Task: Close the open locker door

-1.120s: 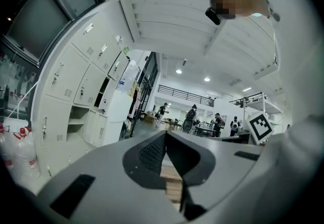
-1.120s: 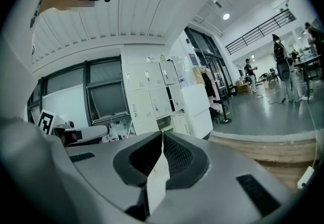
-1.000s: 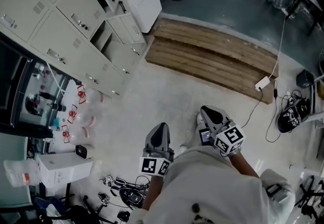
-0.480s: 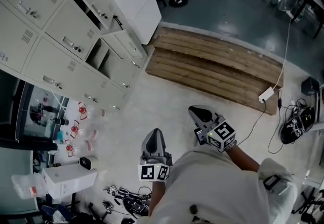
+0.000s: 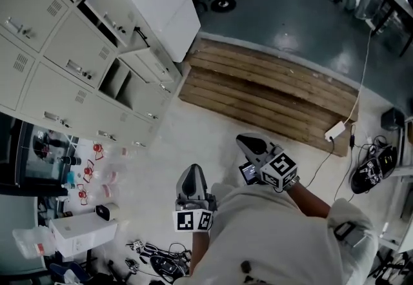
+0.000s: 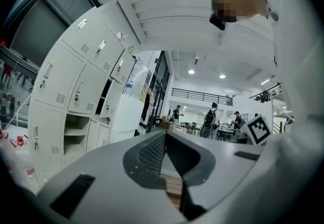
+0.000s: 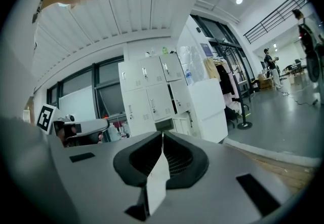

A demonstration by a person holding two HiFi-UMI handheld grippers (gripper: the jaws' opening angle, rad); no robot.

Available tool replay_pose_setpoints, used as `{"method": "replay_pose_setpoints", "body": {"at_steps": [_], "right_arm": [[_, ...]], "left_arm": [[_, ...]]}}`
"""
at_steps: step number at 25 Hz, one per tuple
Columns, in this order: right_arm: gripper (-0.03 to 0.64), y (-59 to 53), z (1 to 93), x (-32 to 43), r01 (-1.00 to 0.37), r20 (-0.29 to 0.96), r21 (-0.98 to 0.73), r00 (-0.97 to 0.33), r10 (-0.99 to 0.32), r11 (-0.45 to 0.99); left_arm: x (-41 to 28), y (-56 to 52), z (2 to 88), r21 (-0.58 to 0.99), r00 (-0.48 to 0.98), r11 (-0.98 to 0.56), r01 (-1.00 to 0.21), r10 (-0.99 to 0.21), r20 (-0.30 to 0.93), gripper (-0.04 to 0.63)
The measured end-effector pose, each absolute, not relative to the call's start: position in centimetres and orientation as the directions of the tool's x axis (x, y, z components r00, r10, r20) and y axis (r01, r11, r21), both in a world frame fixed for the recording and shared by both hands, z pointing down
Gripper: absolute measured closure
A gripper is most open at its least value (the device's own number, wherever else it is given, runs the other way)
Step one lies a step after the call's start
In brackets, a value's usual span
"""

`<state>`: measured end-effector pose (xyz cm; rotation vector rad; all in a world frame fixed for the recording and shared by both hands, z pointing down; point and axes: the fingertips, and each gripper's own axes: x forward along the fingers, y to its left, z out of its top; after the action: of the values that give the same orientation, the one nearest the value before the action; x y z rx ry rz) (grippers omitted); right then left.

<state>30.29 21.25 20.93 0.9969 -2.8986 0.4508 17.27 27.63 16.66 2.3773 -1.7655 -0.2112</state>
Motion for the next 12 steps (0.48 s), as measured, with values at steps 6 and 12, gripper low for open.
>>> {"method": "replay_pose_setpoints", "body": {"at_steps": [6, 12], "right_arm": [[0.588, 18.8, 21.5, 29.4, -0.608, 0.134, -0.269, -0.791, -0.597, 0.747], [0.588, 14.4, 22.0, 27.2, -0.644, 0.166, -0.254, -0.764, -0.624, 0.721]], "left_arm": [[16.2, 24.3, 17.2, 0.231, 0.304, -0.300, -0.926, -0.952, -0.015, 0.588], [13.5, 18.9, 18.1, 0.259, 0.337, -0.330, -0.908, -0.941, -0.019, 0.588]]}}
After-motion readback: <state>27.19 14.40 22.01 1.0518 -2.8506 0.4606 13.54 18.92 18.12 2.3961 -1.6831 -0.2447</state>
